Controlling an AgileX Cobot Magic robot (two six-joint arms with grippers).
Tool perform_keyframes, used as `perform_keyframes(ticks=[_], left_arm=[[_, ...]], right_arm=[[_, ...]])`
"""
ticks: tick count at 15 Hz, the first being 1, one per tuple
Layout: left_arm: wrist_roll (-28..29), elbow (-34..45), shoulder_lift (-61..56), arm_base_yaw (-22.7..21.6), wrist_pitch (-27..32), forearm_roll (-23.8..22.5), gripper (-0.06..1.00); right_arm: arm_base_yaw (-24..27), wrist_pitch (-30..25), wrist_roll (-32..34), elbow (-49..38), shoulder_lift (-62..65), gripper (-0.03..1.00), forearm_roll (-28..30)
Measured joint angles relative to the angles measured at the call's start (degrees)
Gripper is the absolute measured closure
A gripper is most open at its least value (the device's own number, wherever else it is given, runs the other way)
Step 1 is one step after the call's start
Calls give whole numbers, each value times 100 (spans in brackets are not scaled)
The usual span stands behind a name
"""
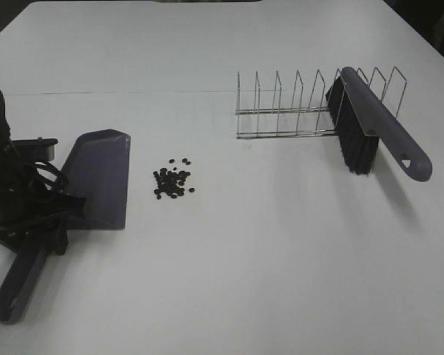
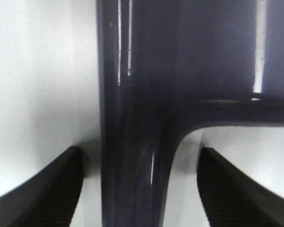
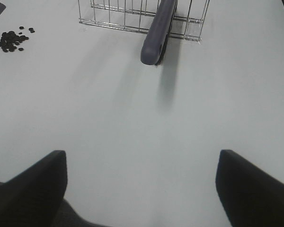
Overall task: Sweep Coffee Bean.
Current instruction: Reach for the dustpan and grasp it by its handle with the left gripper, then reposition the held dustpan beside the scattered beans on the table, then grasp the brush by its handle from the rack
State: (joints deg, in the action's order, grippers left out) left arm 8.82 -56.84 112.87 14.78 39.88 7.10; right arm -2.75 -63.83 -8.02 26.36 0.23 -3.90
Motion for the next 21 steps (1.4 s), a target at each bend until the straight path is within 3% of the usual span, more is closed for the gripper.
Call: perform_keyframes(ticks=[2, 7, 11, 16, 21], left_arm=[[0, 0, 0, 0, 0, 11, 62], [0, 0, 0, 0, 11, -74, 62], [0, -11, 0, 6, 183, -768, 61], [0, -11, 0, 6, 309, -1049, 61], [23, -11, 0, 6, 355, -1215, 61]], right_arm=[[0, 0, 0, 0, 0, 22, 0], [0, 0, 0, 0, 0, 22, 0], [0, 0, 40, 0, 0, 22, 0], [0, 195, 487, 126, 0, 22, 52], [0, 218, 1026, 779, -1301, 22, 258]])
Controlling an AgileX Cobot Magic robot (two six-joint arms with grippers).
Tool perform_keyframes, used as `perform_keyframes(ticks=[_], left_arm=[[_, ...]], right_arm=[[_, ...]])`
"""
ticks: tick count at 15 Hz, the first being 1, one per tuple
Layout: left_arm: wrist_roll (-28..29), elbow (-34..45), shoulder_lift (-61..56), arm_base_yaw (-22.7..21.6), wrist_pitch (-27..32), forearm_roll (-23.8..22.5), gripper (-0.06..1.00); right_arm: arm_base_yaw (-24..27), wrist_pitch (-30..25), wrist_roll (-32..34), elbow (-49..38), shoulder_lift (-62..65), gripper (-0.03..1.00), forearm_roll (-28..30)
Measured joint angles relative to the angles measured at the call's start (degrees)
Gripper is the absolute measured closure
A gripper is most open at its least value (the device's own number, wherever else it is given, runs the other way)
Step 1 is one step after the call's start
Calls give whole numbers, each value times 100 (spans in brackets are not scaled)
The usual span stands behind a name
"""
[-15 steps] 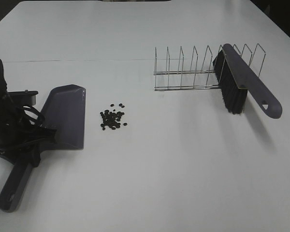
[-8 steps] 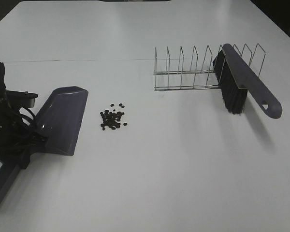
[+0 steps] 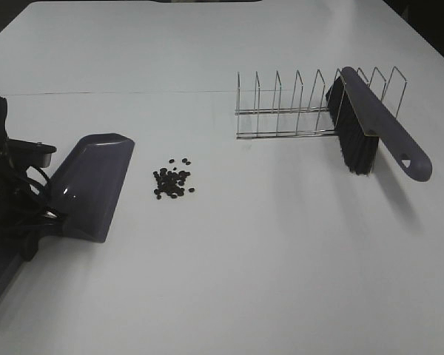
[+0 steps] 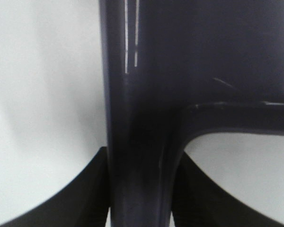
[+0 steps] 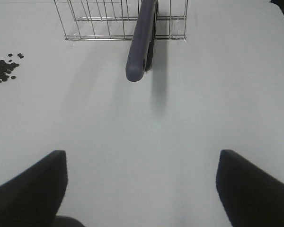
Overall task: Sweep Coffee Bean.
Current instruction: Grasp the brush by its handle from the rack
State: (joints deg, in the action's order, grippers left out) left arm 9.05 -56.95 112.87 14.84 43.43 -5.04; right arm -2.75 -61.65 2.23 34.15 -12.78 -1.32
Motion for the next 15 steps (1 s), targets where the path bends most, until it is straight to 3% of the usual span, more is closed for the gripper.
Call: perform_keyframes(ticks=[3, 7, 11, 15], left_arm=[[304, -103, 23, 0, 223, -264, 61], [361, -476, 34, 0, 773, -550, 61], [367, -791, 80, 0, 957, -567, 61], [367, -791, 80, 0, 974, -573, 61]], right_arm=[[0, -160, 17, 928, -1341, 22, 0], [0, -808, -126, 2275, -3197, 22, 0], [0, -819, -413, 3701, -5357, 22, 0], [0, -825, -430, 4400, -6646, 29, 0]])
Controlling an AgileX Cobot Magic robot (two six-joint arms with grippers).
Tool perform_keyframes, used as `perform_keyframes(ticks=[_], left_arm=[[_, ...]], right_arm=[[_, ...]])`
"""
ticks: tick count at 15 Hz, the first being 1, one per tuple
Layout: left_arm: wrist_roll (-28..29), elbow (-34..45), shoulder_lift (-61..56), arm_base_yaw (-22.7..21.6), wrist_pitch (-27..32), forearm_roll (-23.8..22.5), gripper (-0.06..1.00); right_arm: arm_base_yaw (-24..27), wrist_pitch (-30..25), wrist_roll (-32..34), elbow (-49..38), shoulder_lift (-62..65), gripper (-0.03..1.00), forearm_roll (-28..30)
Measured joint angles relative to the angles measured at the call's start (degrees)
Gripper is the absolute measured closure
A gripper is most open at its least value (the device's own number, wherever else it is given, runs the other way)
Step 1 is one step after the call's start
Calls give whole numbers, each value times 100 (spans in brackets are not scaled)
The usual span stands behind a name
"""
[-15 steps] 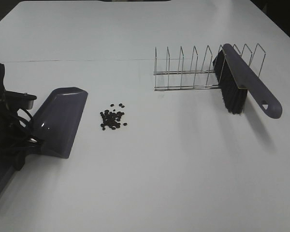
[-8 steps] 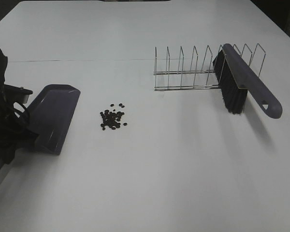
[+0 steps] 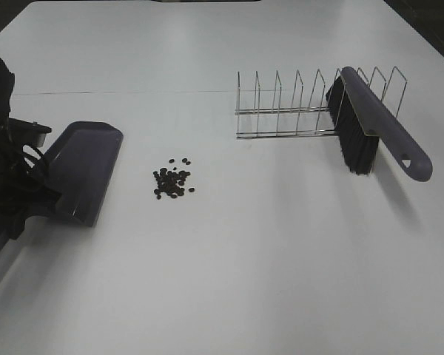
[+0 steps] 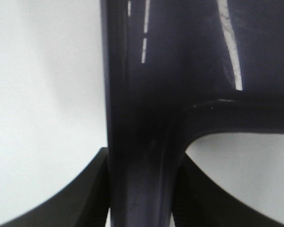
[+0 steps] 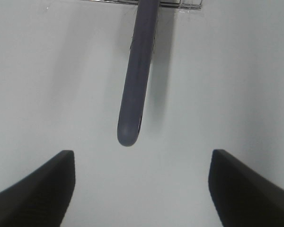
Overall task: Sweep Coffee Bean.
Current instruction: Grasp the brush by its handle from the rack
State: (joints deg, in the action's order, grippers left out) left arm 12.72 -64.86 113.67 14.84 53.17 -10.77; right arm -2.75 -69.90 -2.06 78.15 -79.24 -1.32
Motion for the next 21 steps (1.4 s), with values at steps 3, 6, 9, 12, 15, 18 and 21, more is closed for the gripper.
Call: perform_keyframes(ticks=[3, 6, 9, 12, 15, 18, 21], left_arm=[[0, 0, 0, 6, 0, -23, 61], [0, 0, 0, 189, -17, -183, 61], [103, 0, 0, 292, -86, -178, 61], [155, 0, 0, 292, -103, -183, 61], [166, 0, 0, 292, -103, -183, 61], [166, 0, 0, 292, -103, -178, 61], [166, 0, 0, 292, -103, -172, 61]], right_arm=[[0, 0, -63, 659, -968, 31, -11], [0, 0, -229, 1341, -1914, 31, -201], [0, 0, -304, 2017, -2699, 31, -212], [0, 6, -453, 2945, -3799, 31, -292], [0, 11, -470, 3300, -4383, 31, -252], [0, 17, -567, 3438, -4853, 31, -149], [0, 11, -693, 3443, -5197, 31, -149]])
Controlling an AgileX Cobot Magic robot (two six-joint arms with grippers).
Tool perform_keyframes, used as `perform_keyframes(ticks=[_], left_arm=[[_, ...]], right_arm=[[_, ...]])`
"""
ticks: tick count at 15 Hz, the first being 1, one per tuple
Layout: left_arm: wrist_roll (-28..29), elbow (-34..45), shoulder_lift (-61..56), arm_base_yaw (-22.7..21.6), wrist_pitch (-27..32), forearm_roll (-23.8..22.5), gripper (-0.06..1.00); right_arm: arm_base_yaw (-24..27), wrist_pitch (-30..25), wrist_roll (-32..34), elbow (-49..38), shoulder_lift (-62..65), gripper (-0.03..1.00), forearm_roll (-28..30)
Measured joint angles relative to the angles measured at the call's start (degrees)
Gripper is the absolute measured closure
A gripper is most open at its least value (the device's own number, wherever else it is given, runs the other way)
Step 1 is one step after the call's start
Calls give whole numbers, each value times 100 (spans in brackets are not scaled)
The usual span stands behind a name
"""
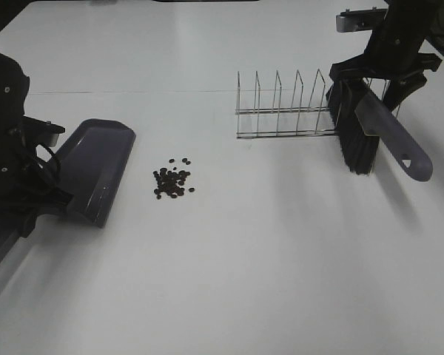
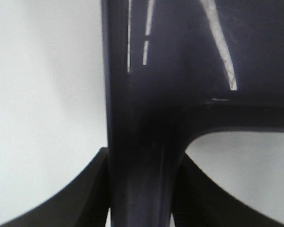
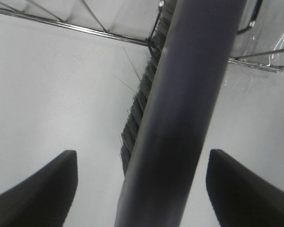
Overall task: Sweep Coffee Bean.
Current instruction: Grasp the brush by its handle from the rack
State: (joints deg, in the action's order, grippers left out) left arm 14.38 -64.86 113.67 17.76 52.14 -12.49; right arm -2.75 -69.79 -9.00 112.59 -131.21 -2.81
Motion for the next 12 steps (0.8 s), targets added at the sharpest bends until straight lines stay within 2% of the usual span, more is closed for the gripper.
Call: perform_keyframes(ticks=[7, 9, 10, 12], left_arm=[[0, 0, 0, 0, 0, 29, 61], [0, 0, 0, 0, 0, 40, 61], [0, 0, 0, 0, 0, 40, 61], [0, 0, 0, 0, -6, 46, 61]], right_arm=[[0, 52, -6, 6, -235, 39, 0], [0, 74, 29, 6, -235, 57, 6], [6, 86, 97, 6, -235, 62, 74], [29, 92, 183, 6, -235, 63, 97]])
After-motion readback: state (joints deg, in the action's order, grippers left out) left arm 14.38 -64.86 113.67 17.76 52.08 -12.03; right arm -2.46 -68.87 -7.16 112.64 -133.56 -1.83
